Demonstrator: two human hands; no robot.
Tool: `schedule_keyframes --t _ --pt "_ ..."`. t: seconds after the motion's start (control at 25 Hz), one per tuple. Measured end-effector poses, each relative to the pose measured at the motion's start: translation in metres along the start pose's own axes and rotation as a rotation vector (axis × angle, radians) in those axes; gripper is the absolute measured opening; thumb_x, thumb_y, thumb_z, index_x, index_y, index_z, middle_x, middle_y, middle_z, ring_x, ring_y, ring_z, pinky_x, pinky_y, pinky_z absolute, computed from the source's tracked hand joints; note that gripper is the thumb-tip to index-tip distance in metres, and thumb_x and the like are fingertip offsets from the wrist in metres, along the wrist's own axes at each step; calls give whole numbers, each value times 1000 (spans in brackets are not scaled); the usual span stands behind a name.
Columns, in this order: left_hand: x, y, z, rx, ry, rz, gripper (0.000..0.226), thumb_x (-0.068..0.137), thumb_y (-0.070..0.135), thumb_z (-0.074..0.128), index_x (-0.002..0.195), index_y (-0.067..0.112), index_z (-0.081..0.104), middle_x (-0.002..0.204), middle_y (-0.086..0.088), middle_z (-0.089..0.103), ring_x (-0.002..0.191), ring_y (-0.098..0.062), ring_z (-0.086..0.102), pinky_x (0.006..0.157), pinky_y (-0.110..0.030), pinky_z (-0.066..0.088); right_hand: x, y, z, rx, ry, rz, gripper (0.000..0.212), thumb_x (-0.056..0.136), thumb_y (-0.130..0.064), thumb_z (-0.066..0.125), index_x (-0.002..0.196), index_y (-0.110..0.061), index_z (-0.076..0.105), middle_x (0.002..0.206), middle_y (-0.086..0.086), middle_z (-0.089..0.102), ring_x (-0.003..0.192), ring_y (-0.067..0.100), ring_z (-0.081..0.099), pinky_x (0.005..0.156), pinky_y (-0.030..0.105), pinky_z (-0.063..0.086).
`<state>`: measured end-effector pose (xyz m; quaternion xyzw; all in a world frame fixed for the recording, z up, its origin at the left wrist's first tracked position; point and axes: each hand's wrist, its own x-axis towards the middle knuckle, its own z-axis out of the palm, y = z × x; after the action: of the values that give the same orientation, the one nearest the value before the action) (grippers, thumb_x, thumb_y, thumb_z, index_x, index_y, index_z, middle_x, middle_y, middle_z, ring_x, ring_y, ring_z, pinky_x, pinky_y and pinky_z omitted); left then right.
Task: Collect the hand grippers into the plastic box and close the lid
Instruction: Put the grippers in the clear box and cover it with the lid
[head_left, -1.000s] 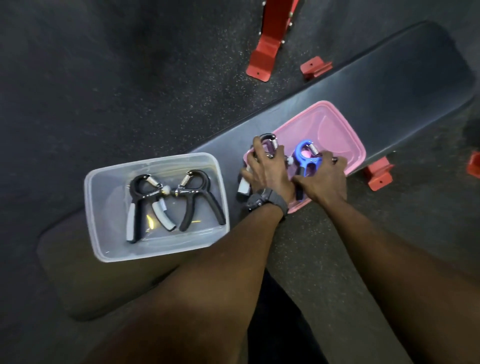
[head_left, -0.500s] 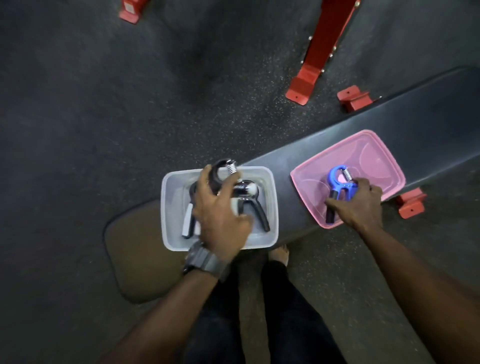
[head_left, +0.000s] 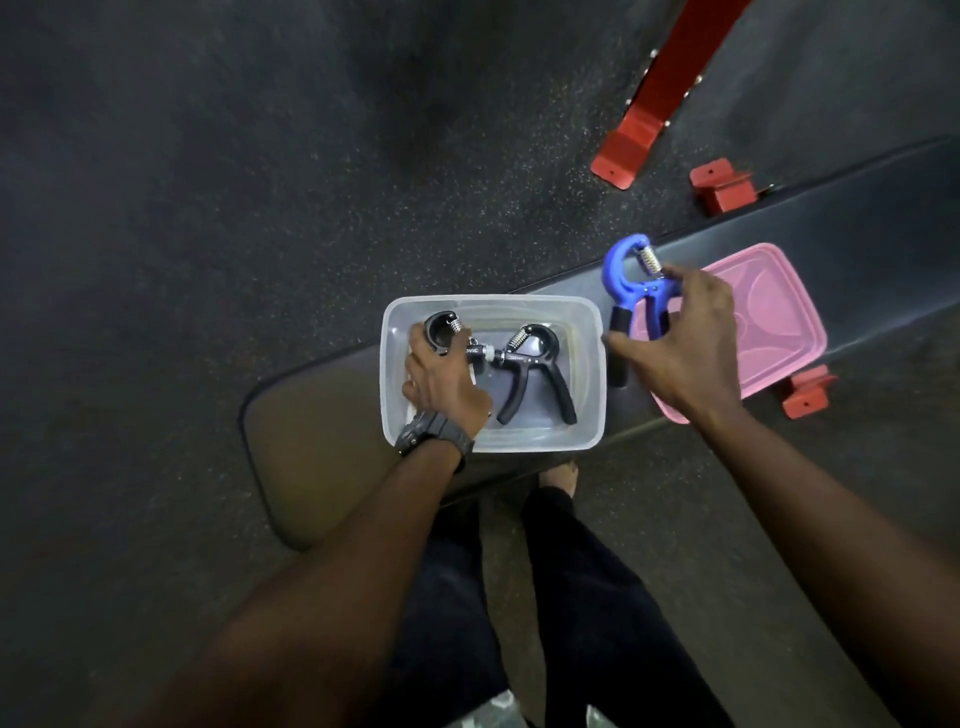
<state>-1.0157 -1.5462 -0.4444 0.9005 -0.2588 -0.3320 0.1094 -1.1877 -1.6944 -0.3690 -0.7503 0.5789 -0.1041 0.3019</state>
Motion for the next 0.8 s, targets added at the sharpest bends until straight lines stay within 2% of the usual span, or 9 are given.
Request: schedule_keyframes --t 0.08,0.16,0.32,0.44,0.56,0.64,0.72,0.8 --pt "10 -5 8 24 -2 -14 79 70 -1 71 136 36 46 162 -12 3 139 -41 28 107 -54 32 -12 -23 13 44 -34 -70 83 59 -34 83 133 -17 50 135 11 46 111 11 45 95 27 46" --pt "15 -9 14 37 1 -31 84 72 -2 69 140 35 40 163 -13 1 141 -43 25 108 -56 33 -24 -39 33 63 -101 -107 84 58 -34 82 134 -19 51 137 9 44 108 9 46 95 33 50" --pt "17 -13 19 29 4 -29 83 75 -1 67 143 36 36 164 -11 0 142 -41 22 108 -56 32 -43 -50 71 15 -232 -39 84 59 -37 82 135 -24 49 141 2 40 113 18 53 96 33 48" --pt "18 -19 17 29 -5 26 76 76 4 65 141 35 39 163 -13 1 140 -43 24 104 -56 34 -50 -48 85 27 -284 -14 85 58 -43 80 135 -23 48 142 2 39 110 23 59 93 39 52" --pt "19 -22 13 55 -5 56 72 78 18 72 140 32 40 162 -14 6 140 -42 25 103 -56 36 -48 -40 92 54 -346 19 85 57 -36 81 134 -21 48 138 3 44 107 18 57 94 33 50" --pt "19 -22 9 103 30 82 71 78 25 75 141 27 41 161 -14 12 142 -41 24 105 -54 35 -45 -34 98 229 -418 174 79 57 -30 79 130 -21 51 125 3 56 101 16 59 93 33 50" --pt "16 -22 6 150 76 151 69 76 23 76 138 23 47 159 -15 20 143 -40 24 107 -51 32 -45 -32 102 638 -502 413 59 59 -19 67 117 -20 56 103 0 65 94 20 62 88 40 52" --pt "12 -21 5 169 118 250 63 75 22 73 135 19 51 156 -16 29 143 -41 27 107 -52 31 -44 -32 103 1007 -567 625 34 66 -9 59 100 -13 60 84 2 65 82 20 64 76 35 56"
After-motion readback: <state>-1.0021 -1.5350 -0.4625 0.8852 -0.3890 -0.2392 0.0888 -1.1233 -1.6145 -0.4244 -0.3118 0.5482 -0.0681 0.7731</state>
